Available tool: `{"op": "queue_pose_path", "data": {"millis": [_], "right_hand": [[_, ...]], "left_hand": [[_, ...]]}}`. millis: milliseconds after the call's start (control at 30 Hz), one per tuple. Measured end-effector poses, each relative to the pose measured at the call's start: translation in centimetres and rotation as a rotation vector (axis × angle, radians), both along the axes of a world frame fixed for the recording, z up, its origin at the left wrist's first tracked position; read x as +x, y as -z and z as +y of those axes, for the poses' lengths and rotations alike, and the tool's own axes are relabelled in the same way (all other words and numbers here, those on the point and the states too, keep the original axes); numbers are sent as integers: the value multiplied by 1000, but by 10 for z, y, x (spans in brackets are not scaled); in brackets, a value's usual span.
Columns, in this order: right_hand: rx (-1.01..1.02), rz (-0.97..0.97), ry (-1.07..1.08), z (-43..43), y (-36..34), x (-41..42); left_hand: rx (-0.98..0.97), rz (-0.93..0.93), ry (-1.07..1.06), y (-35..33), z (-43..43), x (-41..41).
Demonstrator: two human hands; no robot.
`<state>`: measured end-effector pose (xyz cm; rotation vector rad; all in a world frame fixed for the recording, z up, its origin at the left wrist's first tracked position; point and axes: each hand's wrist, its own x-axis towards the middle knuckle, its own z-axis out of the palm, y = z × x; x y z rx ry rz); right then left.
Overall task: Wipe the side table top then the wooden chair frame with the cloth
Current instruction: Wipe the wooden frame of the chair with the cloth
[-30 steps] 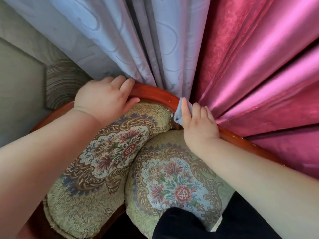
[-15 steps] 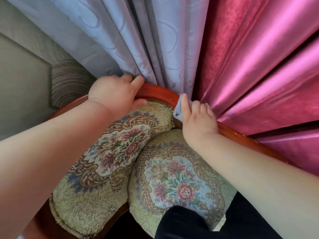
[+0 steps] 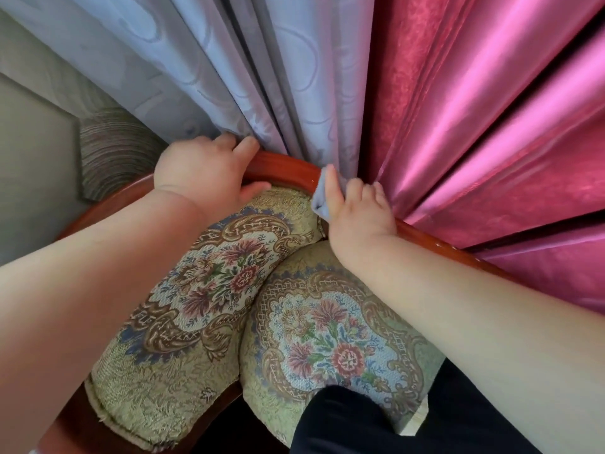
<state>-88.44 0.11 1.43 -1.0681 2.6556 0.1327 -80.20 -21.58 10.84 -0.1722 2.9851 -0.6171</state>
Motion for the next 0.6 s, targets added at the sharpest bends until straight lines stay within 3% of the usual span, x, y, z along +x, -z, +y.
{"op": "queue_pose_path", "data": {"millis": [167,267,433,600], "right_hand": [[165,-52,73,37,14,0],[112,-162,220,1,0,3],[-43,-78,51,-27,-8,2],[75,-37,13,50,7,-3]], "left_hand": [[27,24,-10,-4,4,0],[31,25,-12,-4,5,-1],[3,38,-19,-5,7,-1],[1,33,-12,-5,8,-1]]}}
